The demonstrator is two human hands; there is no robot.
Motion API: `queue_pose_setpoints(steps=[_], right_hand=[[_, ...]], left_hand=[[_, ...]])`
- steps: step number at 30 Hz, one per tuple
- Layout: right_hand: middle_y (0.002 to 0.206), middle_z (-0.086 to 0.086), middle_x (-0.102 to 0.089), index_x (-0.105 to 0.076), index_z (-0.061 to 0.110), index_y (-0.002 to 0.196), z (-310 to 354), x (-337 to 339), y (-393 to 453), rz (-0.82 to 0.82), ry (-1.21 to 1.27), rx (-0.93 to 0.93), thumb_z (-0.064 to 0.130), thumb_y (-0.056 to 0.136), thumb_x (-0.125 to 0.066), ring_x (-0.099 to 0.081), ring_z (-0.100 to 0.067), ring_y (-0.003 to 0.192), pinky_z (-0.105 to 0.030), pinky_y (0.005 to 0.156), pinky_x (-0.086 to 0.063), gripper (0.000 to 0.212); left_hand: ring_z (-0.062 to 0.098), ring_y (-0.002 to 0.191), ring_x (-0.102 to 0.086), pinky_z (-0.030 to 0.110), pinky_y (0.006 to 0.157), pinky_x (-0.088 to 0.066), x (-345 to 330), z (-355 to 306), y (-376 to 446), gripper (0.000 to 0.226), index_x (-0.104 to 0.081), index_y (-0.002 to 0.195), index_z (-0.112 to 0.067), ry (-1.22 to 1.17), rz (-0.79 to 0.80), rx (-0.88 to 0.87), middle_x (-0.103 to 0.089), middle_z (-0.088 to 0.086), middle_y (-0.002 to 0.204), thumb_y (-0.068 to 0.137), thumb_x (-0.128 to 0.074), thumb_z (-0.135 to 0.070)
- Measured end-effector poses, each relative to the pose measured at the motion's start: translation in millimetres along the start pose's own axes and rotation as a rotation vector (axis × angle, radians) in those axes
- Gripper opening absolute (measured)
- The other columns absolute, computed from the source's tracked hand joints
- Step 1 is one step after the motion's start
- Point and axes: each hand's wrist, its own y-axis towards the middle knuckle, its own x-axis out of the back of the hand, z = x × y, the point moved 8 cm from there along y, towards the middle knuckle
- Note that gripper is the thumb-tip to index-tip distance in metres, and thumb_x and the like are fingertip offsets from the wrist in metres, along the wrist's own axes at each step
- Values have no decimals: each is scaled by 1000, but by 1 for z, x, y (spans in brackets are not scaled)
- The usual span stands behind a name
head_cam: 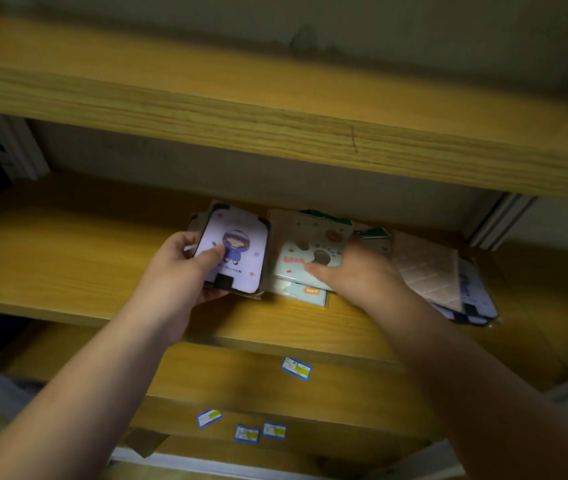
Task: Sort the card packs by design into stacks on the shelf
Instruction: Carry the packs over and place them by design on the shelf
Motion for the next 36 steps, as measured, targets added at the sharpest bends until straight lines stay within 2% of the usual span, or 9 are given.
queue_pose_setpoints(steps=[2,3,5,7,9,17,20,28,36], right_hand=[[116,-1,-69,-65,23,123,-9,0,0,22,252,-28,61,80,-70,-66,-15,99,-24,76,-49,57],[97,1,-71,-70,22,108,-14,-2,-1,46,413,-53,54,80,-75,-67,-8,78,-18,62,-49,43],[65,5,-59,-68,18,88,-26,-8,-5,119,674,-173,44,81,-79,-49,-7,46,-15,38,-37,29],[64,1,-55,-69,10,97,-34,-16,-8,198,874,-282,40,87,-75,-42,-7,46,-18,38,-34,32],[72,-4,-65,-66,8,104,-36,-17,-10,200,1035,-309,35,96,-65,-52,-8,51,-19,40,-37,28],[105,-19,-73,-60,14,117,-82,15,-64,14,1454,-199,27,101,-57,-64,-16,55,-25,38,-38,21],[93,-15,-77,-61,16,109,-113,29,-98,-56,1522,-220,31,102,-54,-63,-15,51,-24,37,-38,18],[102,-11,-77,-59,18,122,-188,53,-191,-24,1558,-95,31,103,-50,-67,-18,64,-25,39,-40,25],[109,-9,-76,-60,25,126,-260,79,-291,62,1557,79,40,91,-58,-67,-17,68,-24,41,-43,38]], left_hand=[[28,96,-73,42,71,-64,-1,2,-8,26,-56,120,-13,-33,-3,11,-70,12,114,95,-64,-11],[28,98,-72,46,81,-62,-2,3,-12,26,-56,120,-13,-44,-8,14,-70,11,113,95,-63,-10],[26,97,-72,50,90,-57,-4,3,-18,20,-57,113,-16,-56,-26,17,-72,7,105,95,-63,-8],[22,93,-73,47,88,-57,-8,2,-23,19,-58,107,-19,-71,-31,27,-72,4,100,94,-64,-8],[22,93,-73,45,86,-58,-12,3,-29,20,-58,108,-21,-76,-31,34,-72,5,102,93,-65,-9],[19,85,-77,39,74,-60,-38,7,-61,27,-58,116,-19,-78,-16,29,-74,7,104,92,-67,-11],[19,85,-77,38,73,-60,-59,11,-84,26,-60,114,-20,-60,6,32,-78,6,97,91,-68,-9],[5,66,-73,21,46,-55,-135,28,-178,22,-60,107,-21,-7,22,-5,-75,-10,71,91,-67,-7],[13,78,-76,24,50,-56,-189,47,-280,20,-62,102,-22,6,28,-77,-78,-2,85,89,-68,-9]])
